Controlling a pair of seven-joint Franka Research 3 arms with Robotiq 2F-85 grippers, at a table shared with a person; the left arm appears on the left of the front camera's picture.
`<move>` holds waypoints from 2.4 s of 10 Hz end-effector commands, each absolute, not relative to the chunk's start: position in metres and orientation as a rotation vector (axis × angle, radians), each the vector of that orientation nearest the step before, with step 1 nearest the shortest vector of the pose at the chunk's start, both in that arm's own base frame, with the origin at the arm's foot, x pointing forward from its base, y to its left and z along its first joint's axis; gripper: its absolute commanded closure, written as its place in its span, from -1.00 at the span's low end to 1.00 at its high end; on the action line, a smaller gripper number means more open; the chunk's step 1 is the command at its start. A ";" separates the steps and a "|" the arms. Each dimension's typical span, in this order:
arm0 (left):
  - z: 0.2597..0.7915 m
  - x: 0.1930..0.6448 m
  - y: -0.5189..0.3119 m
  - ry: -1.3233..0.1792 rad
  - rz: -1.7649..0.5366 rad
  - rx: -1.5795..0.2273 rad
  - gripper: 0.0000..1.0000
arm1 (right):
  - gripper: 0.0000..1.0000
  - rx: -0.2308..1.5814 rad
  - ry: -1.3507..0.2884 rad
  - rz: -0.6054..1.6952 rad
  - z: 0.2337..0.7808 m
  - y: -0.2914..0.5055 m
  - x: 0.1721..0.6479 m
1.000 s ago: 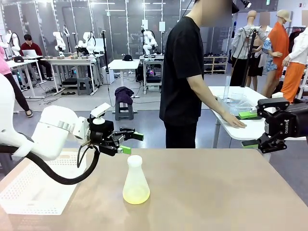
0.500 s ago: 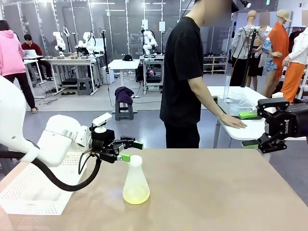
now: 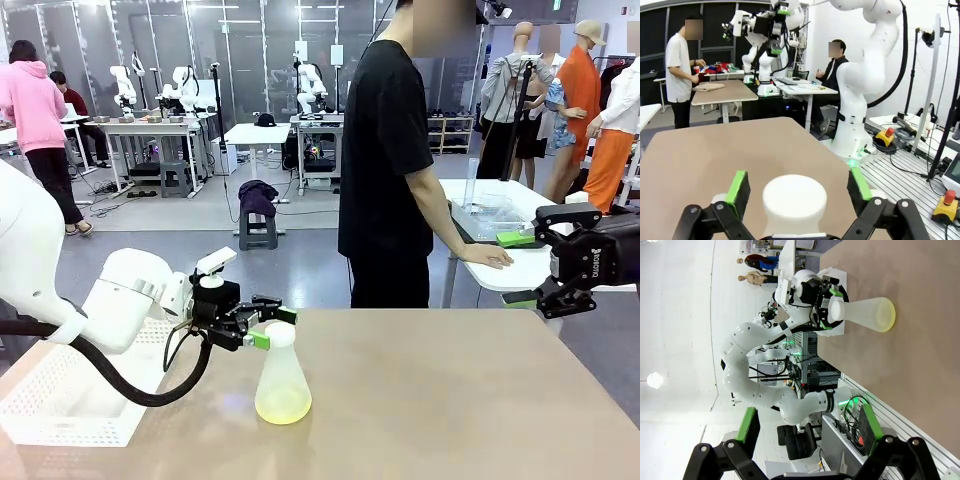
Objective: Prepare the solutions needed for the experiment.
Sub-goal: When the human places the Big flask in the center of the table, pick up the Big flask and place it in the left Organizing basket.
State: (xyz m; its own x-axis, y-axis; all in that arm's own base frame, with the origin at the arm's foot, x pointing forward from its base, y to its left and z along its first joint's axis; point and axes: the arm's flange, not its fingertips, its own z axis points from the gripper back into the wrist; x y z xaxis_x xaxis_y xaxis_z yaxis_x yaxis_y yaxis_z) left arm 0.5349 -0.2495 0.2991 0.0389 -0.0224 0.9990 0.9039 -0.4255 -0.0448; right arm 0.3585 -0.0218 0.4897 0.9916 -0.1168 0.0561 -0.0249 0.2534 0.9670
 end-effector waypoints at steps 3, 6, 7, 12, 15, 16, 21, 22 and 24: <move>0.290 0.536 -0.253 -0.839 -1.515 -1.580 -1.00 | -1.00 1.322 -0.128 -0.061 0.490 -0.022 0.359; 0.290 0.531 -0.252 -0.888 -1.510 -1.542 -1.00 | -1.00 1.322 -0.128 -0.061 0.490 -0.022 0.359; 0.290 0.531 -0.252 -0.888 -1.510 -1.542 -1.00 | -1.00 1.322 -0.128 -0.061 0.490 -0.022 0.359; 0.269 0.529 -0.260 -0.883 -1.507 -1.602 -1.00 | -1.00 1.322 -0.128 -0.061 0.490 -0.022 0.359; 0.258 0.534 -0.268 -0.859 -1.505 -1.594 -1.00 | -1.00 1.322 -0.128 -0.061 0.490 -0.022 0.359; 0.254 0.533 -0.272 -0.848 -1.503 -1.621 -1.00 | -1.00 1.322 -0.128 -0.061 0.490 -0.022 0.359; 0.254 0.537 -0.281 -0.892 -1.517 -1.619 -0.28 | -1.00 1.322 -0.128 -0.061 0.490 -0.022 0.359; 0.253 0.537 -0.280 -0.890 -1.510 -1.610 -0.23 | -1.00 1.322 -0.128 -0.061 0.490 -0.022 0.359; 0.253 0.537 -0.278 -0.882 -1.503 -1.606 0.15 | -1.00 1.322 -0.128 -0.061 0.490 -0.022 0.359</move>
State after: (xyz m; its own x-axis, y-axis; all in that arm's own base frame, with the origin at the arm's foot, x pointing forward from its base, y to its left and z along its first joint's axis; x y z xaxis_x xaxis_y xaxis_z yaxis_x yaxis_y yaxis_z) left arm 0.5337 -0.2763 0.2557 0.0795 -0.0280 0.9964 0.8726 -0.4813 -0.0832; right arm 0.3584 -0.0219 0.4898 0.9916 -0.1167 0.0560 -0.0248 0.2531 0.9671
